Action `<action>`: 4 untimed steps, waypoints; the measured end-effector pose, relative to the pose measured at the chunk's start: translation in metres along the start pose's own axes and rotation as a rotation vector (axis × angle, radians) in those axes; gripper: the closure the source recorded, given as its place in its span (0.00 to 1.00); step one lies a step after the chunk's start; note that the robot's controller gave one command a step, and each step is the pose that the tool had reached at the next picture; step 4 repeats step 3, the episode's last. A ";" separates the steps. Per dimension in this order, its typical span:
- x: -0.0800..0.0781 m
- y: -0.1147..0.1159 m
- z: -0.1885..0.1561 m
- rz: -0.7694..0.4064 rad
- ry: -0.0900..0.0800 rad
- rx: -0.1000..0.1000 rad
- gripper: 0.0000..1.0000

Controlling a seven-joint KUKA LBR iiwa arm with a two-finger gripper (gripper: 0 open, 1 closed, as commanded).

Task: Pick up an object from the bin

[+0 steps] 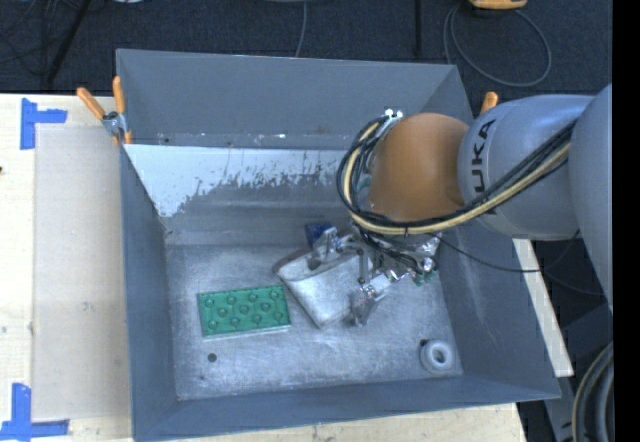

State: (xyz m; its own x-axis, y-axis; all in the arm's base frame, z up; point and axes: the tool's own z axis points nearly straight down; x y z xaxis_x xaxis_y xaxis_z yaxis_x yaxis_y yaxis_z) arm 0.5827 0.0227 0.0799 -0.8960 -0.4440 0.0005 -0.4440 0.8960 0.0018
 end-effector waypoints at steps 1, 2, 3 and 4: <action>0.002 0.000 -0.001 0.000 0.012 -0.003 1.00; 0.000 0.001 -0.073 0.000 -0.006 0.004 1.00; -0.001 0.002 -0.092 0.001 -0.003 0.002 1.00; -0.001 0.002 -0.092 0.001 -0.003 0.002 1.00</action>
Offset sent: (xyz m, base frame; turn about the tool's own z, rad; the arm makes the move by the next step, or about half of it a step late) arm 0.0000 0.0000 0.0000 0.0000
